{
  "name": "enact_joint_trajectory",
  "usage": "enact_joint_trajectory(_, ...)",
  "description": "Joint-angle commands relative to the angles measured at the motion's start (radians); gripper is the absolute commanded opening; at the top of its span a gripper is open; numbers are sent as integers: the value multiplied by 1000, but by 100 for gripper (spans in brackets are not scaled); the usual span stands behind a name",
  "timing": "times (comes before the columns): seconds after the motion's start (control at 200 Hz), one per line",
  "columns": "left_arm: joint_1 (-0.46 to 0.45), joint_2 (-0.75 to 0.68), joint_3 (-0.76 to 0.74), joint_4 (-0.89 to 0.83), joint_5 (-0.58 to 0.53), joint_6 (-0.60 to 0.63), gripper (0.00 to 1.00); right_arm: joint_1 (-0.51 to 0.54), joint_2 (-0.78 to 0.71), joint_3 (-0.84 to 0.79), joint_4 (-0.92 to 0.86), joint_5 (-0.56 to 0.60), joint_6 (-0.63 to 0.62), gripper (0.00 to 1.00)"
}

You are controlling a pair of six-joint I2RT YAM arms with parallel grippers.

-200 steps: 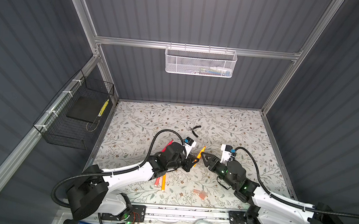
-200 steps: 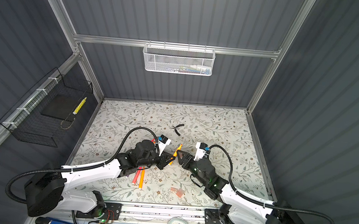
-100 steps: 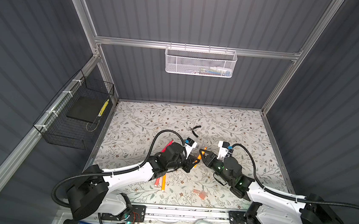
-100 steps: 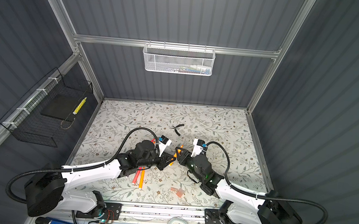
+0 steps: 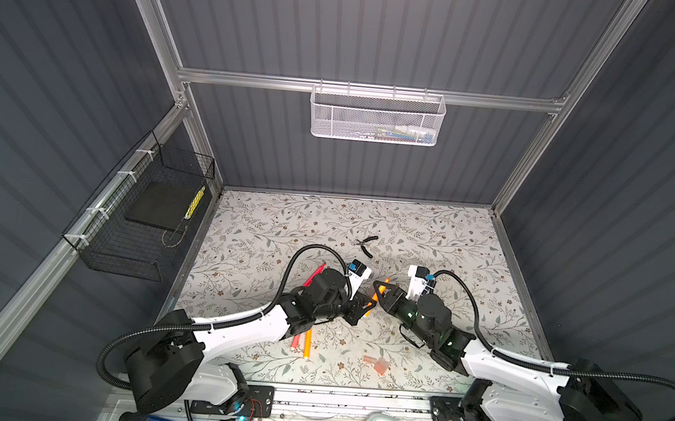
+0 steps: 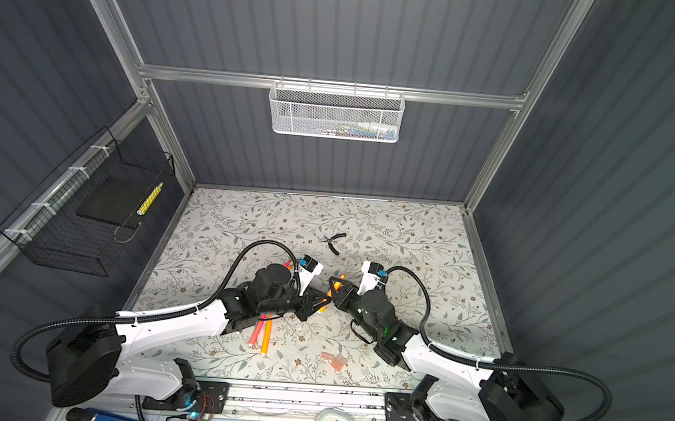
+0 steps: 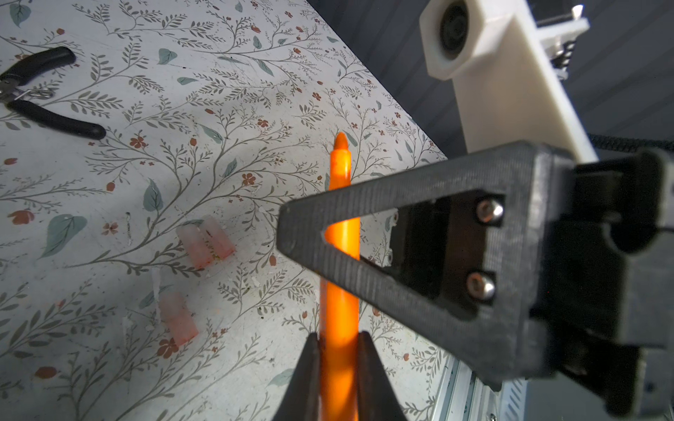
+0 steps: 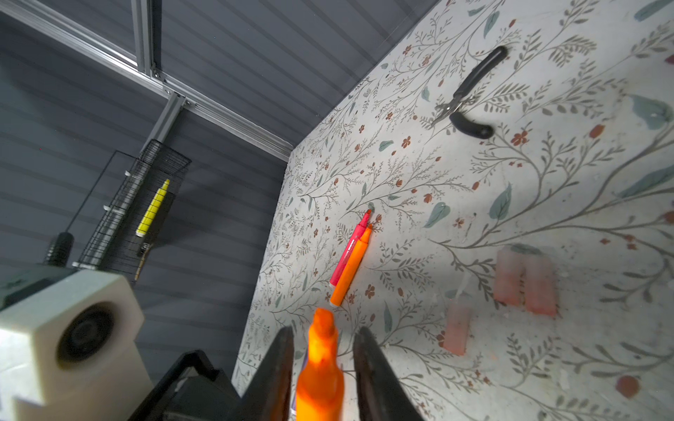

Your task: Insert the pens into the pen caps

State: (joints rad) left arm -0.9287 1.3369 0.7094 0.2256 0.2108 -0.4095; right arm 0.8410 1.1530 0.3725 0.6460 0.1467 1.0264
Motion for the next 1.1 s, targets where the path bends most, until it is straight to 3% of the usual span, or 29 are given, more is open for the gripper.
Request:
enact_joint_trajectory(0.0, -4, -22, -8, 12, 16, 26, 0, 6, 20, 28, 28, 3, 5, 30)
enact_joint_trajectory(0.37, -6, -30, -14, 17, -3, 22, 0, 6, 51, 40, 52, -24, 11, 9)
enact_joint_trajectory(0.395, -6, -30, -15, 17, -8, 21, 7, 7, 50, 39, 54, -25, 11, 8)
enact_joint_trajectory(0.465, -7, -31, -16, 11, -55, 10, 41, 9, 45, 39, 54, -25, 8, 5)
enact_joint_trajectory(0.53, -6, -34, -23, 10, -121, -2, 53, 15, 40, 42, 52, -21, 0, 3)
enact_joint_trajectory(0.655, -6, -35, -39, 41, -181, -13, 48, 27, 42, 51, 47, -12, -5, 1)
enact_joint_trajectory(0.715, -6, -26, -42, 67, -152, -14, 42, 33, 48, 53, 53, -8, -5, 0)
enact_joint_trajectory(0.82, -6, 3, -36, 107, -72, -6, 39, 40, 57, 59, 63, -13, -3, 0)
enact_joint_trajectory(0.965, -7, 26, -28, 114, -61, -9, 26, 50, 63, 59, 79, -6, 3, 0)
enact_joint_trajectory(1.095, -6, 28, -27, 122, -60, -14, 25, 56, 69, 55, 92, 3, 6, 0)
